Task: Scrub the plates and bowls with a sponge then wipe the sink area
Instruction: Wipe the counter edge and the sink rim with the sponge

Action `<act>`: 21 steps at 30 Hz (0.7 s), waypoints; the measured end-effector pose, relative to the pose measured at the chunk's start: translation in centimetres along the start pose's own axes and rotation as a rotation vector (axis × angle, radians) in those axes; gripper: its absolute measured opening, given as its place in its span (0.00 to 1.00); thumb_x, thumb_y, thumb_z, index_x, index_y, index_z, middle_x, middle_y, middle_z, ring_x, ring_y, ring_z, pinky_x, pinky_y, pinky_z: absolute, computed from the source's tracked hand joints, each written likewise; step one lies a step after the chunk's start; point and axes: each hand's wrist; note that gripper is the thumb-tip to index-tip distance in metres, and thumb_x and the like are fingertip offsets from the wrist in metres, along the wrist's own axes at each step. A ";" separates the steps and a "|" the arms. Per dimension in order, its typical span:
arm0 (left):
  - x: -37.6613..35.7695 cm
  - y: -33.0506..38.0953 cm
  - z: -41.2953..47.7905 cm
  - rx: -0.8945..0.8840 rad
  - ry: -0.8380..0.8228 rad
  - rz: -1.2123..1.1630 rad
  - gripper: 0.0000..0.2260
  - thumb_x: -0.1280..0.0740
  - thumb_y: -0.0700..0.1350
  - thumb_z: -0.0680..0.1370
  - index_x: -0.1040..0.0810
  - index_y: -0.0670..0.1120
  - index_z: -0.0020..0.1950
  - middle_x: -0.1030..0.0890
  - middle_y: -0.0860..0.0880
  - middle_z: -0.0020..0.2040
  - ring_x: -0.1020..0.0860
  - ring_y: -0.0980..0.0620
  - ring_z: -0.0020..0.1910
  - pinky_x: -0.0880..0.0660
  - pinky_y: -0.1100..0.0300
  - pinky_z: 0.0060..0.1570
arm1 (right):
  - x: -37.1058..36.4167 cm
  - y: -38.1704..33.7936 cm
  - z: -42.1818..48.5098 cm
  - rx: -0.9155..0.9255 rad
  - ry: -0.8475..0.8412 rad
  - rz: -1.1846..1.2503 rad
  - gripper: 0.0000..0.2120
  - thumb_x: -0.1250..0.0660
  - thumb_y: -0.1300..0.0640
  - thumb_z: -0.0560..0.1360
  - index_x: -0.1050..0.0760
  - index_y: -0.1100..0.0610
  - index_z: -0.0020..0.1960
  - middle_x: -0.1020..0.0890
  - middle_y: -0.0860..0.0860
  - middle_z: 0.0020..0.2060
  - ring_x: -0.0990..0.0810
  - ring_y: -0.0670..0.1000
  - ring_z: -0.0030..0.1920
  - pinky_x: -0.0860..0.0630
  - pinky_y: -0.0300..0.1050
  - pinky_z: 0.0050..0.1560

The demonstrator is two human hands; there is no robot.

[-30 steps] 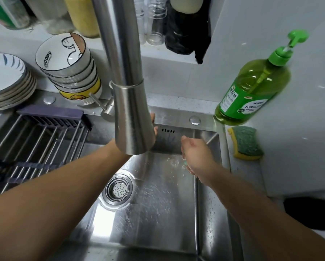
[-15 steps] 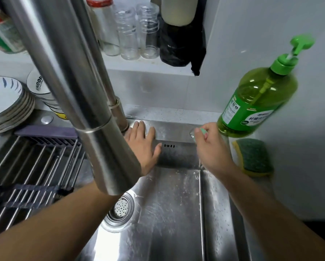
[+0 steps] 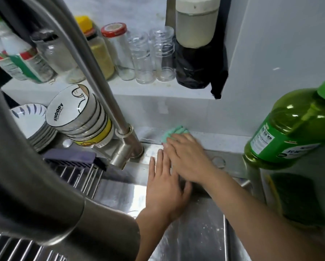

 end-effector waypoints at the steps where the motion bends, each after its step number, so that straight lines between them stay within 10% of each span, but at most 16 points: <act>1: 0.3 -0.1 0.1 0.000 -0.020 -0.001 0.35 0.50 0.62 0.80 0.41 0.45 0.83 0.46 0.41 0.84 0.55 0.43 0.84 0.58 0.45 0.80 | 0.6 -0.6 1.0 0.007 -0.057 0.090 0.22 0.51 0.50 0.86 0.25 0.57 0.67 0.24 0.53 0.68 0.33 0.51 0.70 0.46 0.41 0.70; 5: 1.6 -0.7 0.1 -0.018 -0.072 0.010 0.33 0.51 0.65 0.79 0.35 0.50 0.79 0.34 0.46 0.79 0.44 0.45 0.82 0.56 0.47 0.81 | 0.2 -3.6 5.7 0.082 -0.297 0.336 0.23 0.54 0.48 0.85 0.28 0.54 0.72 0.29 0.50 0.74 0.35 0.47 0.74 0.44 0.41 0.75; 16: 2.2 -0.9 0.1 -0.022 -0.135 0.001 0.36 0.60 0.64 0.79 0.58 0.51 0.85 0.60 0.46 0.85 0.68 0.48 0.81 0.68 0.51 0.78 | 2.4 0.6 5.1 0.099 -0.331 -0.247 0.17 0.49 0.48 0.81 0.23 0.48 0.60 0.24 0.43 0.66 0.36 0.53 0.70 0.41 0.55 0.70; 21: 2.3 -0.9 0.1 -0.008 -0.166 0.003 0.37 0.60 0.65 0.78 0.59 0.51 0.85 0.60 0.45 0.85 0.68 0.48 0.82 0.69 0.51 0.78 | -0.2 -2.3 9.7 0.212 -0.449 -0.132 0.23 0.45 0.54 0.80 0.32 0.47 0.75 0.41 0.40 0.79 0.46 0.50 0.77 0.50 0.51 0.76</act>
Point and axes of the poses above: each hand's wrist, its own z-axis towards the middle knuckle, its own x-axis out of the back of the hand, y = z × x
